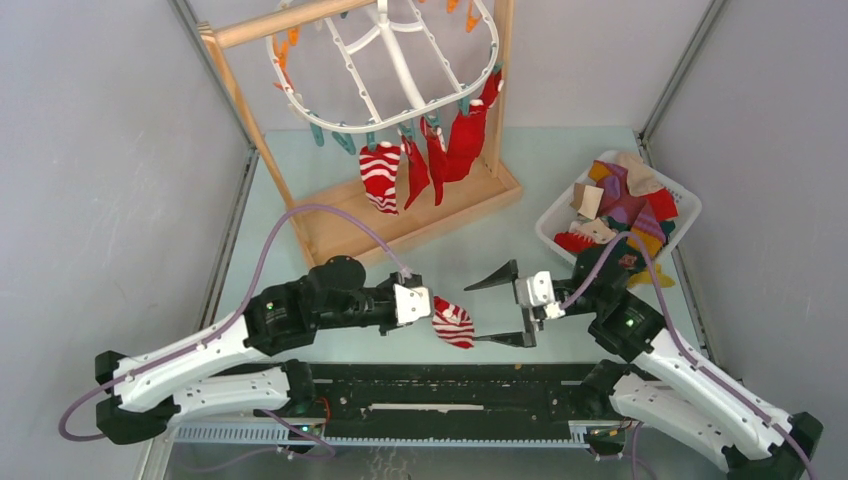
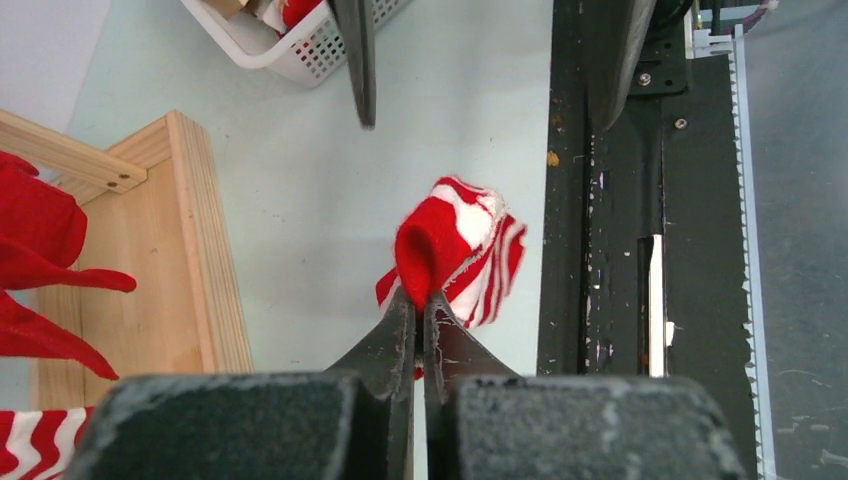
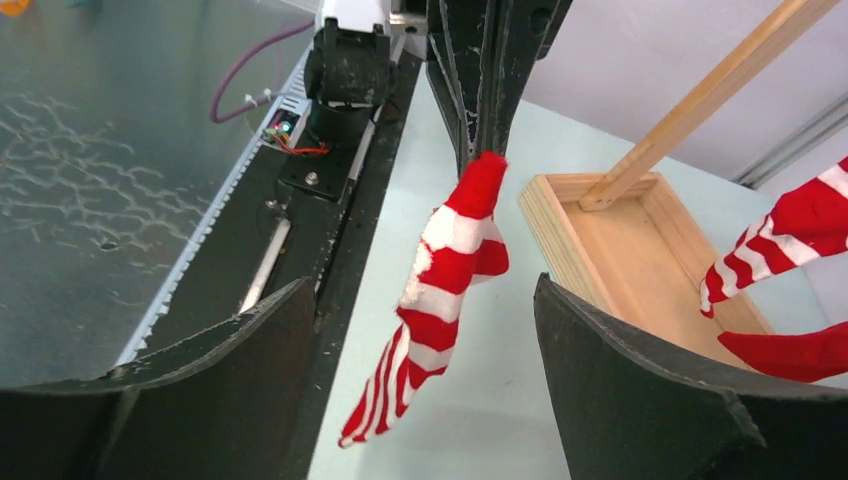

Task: Clip the socks to the hanger
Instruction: Pick up the sock from the bin.

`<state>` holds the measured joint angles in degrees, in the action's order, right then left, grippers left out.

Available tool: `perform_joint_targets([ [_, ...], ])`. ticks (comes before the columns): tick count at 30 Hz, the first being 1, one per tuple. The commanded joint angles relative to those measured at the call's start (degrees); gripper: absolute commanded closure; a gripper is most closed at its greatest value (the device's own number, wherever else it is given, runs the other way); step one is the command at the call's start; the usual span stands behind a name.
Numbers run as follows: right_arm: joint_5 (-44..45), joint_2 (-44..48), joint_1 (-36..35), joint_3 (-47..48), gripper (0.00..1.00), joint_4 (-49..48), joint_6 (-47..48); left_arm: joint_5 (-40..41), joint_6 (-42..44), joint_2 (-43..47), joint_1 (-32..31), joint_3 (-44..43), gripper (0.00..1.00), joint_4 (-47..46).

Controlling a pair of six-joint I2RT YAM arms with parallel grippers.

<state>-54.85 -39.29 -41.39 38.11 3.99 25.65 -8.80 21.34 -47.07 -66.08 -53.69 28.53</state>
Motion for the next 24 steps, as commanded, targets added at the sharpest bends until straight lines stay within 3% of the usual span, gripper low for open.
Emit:
perform_joint_targets([
  [1,4.5,-2.3,-3.1,2.1,0.13,-2.8,7.8,-2.9,2.1,-2.0,0.2,-5.1,1.00,1.9],
  [10,7.7,-5.5,-7.2,3.7,0.23,-7.4,0.3,-5.3,4.8,-6.5,0.2,-8.8,1.00,2.9],
  [16,7.9,-5.9,-8.1,3.8,0.49,-7.0,-0.8,-6.1,6.2,-8.8,0.2,-10.8,1.00,4.3],
  [21,8.7,-6.1,-8.4,3.8,0.57,-6.0,-0.4,-6.5,6.4,-9.2,0.2,-11.6,1.00,4.6],
  [24,8.8,-6.2,-8.5,3.8,0.71,-5.8,-0.4,-7.0,6.2,-9.3,0.2,-12.0,1.00,4.6],
])
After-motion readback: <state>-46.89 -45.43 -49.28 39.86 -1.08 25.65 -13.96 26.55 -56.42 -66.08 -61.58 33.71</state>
